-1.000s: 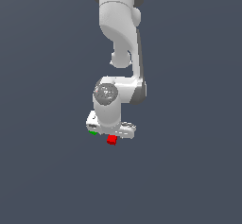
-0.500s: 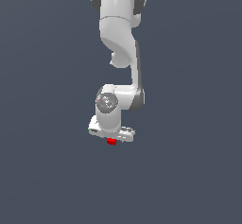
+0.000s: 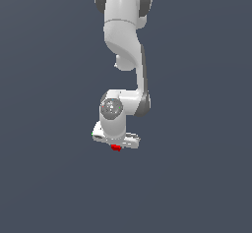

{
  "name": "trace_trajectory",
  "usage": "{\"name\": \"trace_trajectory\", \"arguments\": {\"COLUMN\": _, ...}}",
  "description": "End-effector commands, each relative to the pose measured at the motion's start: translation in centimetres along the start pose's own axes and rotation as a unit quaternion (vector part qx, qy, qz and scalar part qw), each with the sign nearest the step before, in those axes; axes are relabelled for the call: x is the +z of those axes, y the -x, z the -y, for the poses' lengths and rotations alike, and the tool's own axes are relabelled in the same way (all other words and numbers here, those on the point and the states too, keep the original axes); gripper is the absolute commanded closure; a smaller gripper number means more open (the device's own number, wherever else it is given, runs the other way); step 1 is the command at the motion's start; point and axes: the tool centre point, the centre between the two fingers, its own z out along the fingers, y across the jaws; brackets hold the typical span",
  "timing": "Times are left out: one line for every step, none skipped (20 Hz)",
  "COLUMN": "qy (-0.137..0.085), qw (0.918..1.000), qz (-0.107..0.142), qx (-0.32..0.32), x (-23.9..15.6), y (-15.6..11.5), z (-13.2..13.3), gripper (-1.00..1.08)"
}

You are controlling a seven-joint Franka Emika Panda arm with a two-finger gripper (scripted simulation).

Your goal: Stack the red cube on top of the green cube.

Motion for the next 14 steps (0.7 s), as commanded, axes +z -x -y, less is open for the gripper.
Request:
{"name": "trace_trajectory", "arguments": {"qy": 0.000, "qw": 1.0000, "qz": 0.000, "qx": 0.000, "x": 0.0, "y": 0.0, "z": 0.0, "gripper": 1.08}}
{"name": "trace_trajectory", "arguments": {"qy": 0.000, "qw": 1.0000, "qz": 0.000, "qx": 0.000, "x": 0.0, "y": 0.0, "z": 0.0, "gripper": 1.08}}
{"name": "trace_trajectory", "arguments": {"qy": 0.000, "qw": 1.0000, "qz": 0.000, "qx": 0.000, "x": 0.0, "y": 0.0, "z": 0.0, "gripper": 1.08}}
{"name": "trace_trajectory", "arguments": {"qy": 0.000, "qw": 1.0000, "qz": 0.000, "qx": 0.000, "x": 0.0, "y": 0.0, "z": 0.0, "gripper": 1.08}}
{"name": "trace_trajectory", "arguments": {"qy": 0.000, "qw": 1.0000, "qz": 0.000, "qx": 0.000, "x": 0.0, "y": 0.0, "z": 0.0, "gripper": 1.08}}
{"name": "trace_trajectory", "arguments": {"qy": 0.000, "qw": 1.0000, "qz": 0.000, "qx": 0.000, "x": -0.1, "y": 0.0, "z": 0.0, "gripper": 1.08}}
{"name": "trace_trajectory", "arguments": {"qy": 0.000, "qw": 1.0000, "qz": 0.000, "qx": 0.000, "x": -0.1, "y": 0.0, "z": 0.0, "gripper": 1.08}}
{"name": "trace_trajectory", "arguments": {"qy": 0.000, "qw": 1.0000, "qz": 0.000, "qx": 0.000, "x": -0.3, "y": 0.0, "z": 0.0, "gripper": 1.08}}
{"name": "trace_trajectory", "arguments": {"qy": 0.000, "qw": 1.0000, "qz": 0.000, "qx": 0.000, "x": -0.5, "y": 0.0, "z": 0.0, "gripper": 1.08}}
{"name": "trace_trajectory", "arguments": {"qy": 0.000, "qw": 1.0000, "qz": 0.000, "qx": 0.000, "x": -0.8, "y": 0.0, "z": 0.0, "gripper": 1.08}}
{"name": "trace_trajectory", "arguments": {"qy": 0.000, "qw": 1.0000, "qz": 0.000, "qx": 0.000, "x": -1.1, "y": 0.1, "z": 0.0, "gripper": 1.08}}
{"name": "trace_trajectory", "arguments": {"qy": 0.000, "qw": 1.0000, "qz": 0.000, "qx": 0.000, "x": -1.5, "y": 0.1, "z": 0.0, "gripper": 1.08}}
{"name": "trace_trajectory", "arguments": {"qy": 0.000, "qw": 1.0000, "qz": 0.000, "qx": 0.000, "x": -2.0, "y": 0.1, "z": 0.0, "gripper": 1.08}}
{"name": "trace_trajectory", "arguments": {"qy": 0.000, "qw": 1.0000, "qz": 0.000, "qx": 0.000, "x": -2.6, "y": 0.1, "z": 0.0, "gripper": 1.08}}
